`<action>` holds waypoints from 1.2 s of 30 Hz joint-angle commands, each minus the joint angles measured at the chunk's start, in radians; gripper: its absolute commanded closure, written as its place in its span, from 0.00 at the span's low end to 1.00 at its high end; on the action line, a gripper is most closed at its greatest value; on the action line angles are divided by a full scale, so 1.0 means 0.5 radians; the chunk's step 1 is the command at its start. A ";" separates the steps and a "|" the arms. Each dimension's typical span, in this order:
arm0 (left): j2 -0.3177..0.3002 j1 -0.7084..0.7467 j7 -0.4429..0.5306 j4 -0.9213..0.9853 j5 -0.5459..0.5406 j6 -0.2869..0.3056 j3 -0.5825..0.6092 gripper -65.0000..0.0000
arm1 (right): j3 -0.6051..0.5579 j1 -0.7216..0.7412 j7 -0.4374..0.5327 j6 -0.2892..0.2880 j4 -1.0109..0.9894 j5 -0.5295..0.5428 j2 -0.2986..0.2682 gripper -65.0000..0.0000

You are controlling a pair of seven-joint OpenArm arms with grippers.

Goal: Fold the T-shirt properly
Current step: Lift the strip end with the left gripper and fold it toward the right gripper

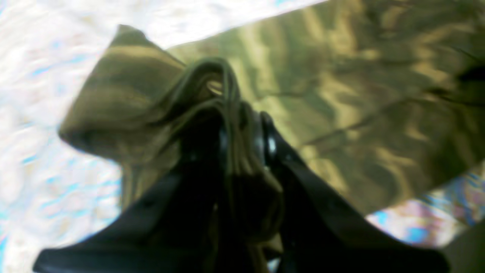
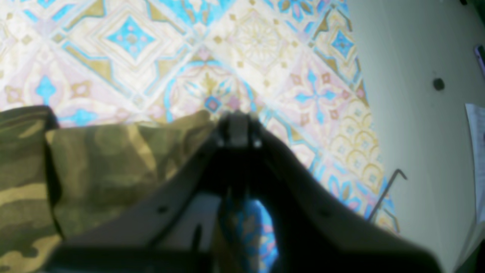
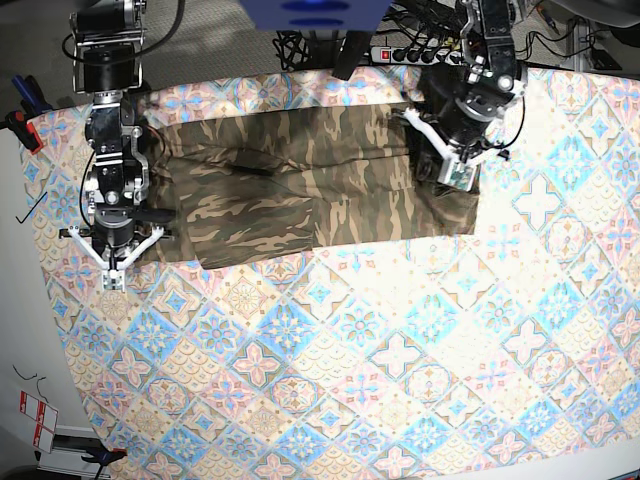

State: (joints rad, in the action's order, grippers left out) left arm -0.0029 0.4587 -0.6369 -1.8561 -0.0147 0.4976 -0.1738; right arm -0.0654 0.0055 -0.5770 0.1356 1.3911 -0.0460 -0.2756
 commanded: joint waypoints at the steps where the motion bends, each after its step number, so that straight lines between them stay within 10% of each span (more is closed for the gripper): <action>1: -0.002 -0.044 0.039 -0.042 -0.034 0.004 0.036 1.00 | 0.010 0.037 0.042 0.016 0.030 -0.017 -0.030 0.99; 9: 0.161 -0.189 0.002 -0.039 -0.015 0.004 0.168 1.00 | 0.010 0.037 0.042 0.016 0.030 -0.017 -0.030 0.99; 36: 0.161 -0.391 -0.130 0.209 -0.018 -0.248 0.662 1.00 | 0.068 0.033 0.048 0.016 0.030 -0.017 -0.030 0.99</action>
State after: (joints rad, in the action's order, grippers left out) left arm 0.0696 0.2737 -0.7250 -1.7325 -0.0109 0.3706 0.1551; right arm -0.0364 0.0048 -0.5770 0.1356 1.3911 -0.0483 -0.2771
